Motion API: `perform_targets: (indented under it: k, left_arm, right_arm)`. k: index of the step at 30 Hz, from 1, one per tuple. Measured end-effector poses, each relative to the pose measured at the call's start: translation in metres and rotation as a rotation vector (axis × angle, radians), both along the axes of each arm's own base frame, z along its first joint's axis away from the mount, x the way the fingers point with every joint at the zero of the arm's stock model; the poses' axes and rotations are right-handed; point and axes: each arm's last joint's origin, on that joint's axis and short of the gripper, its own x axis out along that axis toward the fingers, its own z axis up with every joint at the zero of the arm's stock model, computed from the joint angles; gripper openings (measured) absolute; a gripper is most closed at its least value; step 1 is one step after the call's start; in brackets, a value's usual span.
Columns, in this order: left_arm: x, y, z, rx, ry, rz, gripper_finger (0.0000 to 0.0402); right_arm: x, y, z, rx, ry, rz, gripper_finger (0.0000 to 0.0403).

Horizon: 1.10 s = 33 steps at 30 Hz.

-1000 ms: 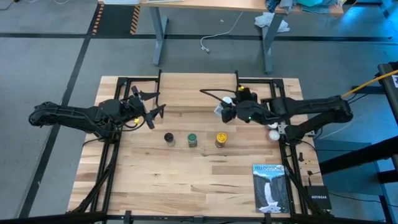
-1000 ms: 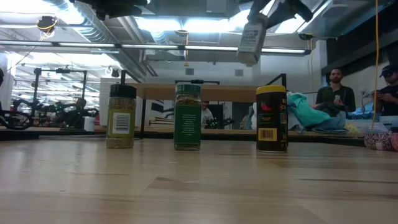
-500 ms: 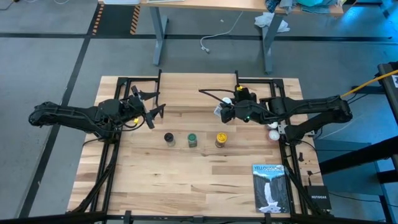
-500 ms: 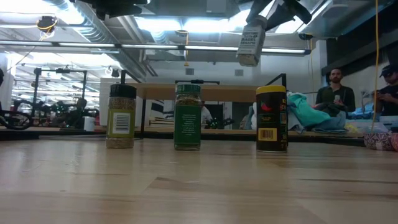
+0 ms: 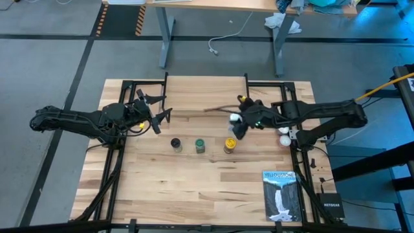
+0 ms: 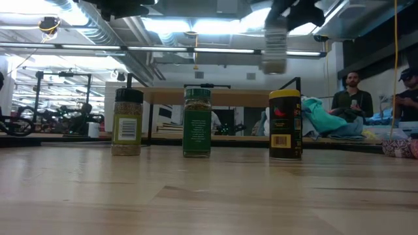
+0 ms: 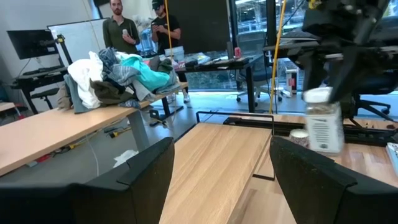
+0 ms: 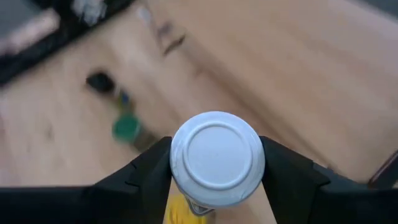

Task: Shelf spices
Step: Remove the white seasoning bottle from the shelf

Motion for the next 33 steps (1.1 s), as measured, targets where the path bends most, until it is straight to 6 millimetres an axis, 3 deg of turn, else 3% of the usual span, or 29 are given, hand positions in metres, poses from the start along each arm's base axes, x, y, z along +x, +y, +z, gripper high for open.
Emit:
perform_targets:
  k: [9,16,24,27,33]
  left_arm:
    - [0.000,0.000,-0.001,0.000,0.007,-0.001,0.0257]
    - [0.000,0.000,-0.002,-0.010,0.019,0.000,0.0257]
    - [0.000,0.000,-0.005,-0.008,0.048,0.000,0.0257]
    - [0.000,0.000,-0.005,-0.009,0.047,0.000,0.0257]
    - [0.000,0.000,-0.005,-0.013,0.044,0.000,0.0257]
  right_arm:
    - [-0.043,0.001,0.002,-0.002,0.198,-0.017,0.0212]
    - [-0.048,0.027,0.000,-0.087,0.182,0.078,0.0212]
    - [-0.058,0.056,-0.048,-0.185,0.187,0.224,0.0212]
    - [-0.068,0.055,-0.069,-0.193,0.171,0.215,0.0212]
    - [-0.084,0.047,-0.108,-0.131,-0.021,0.200,0.0212]
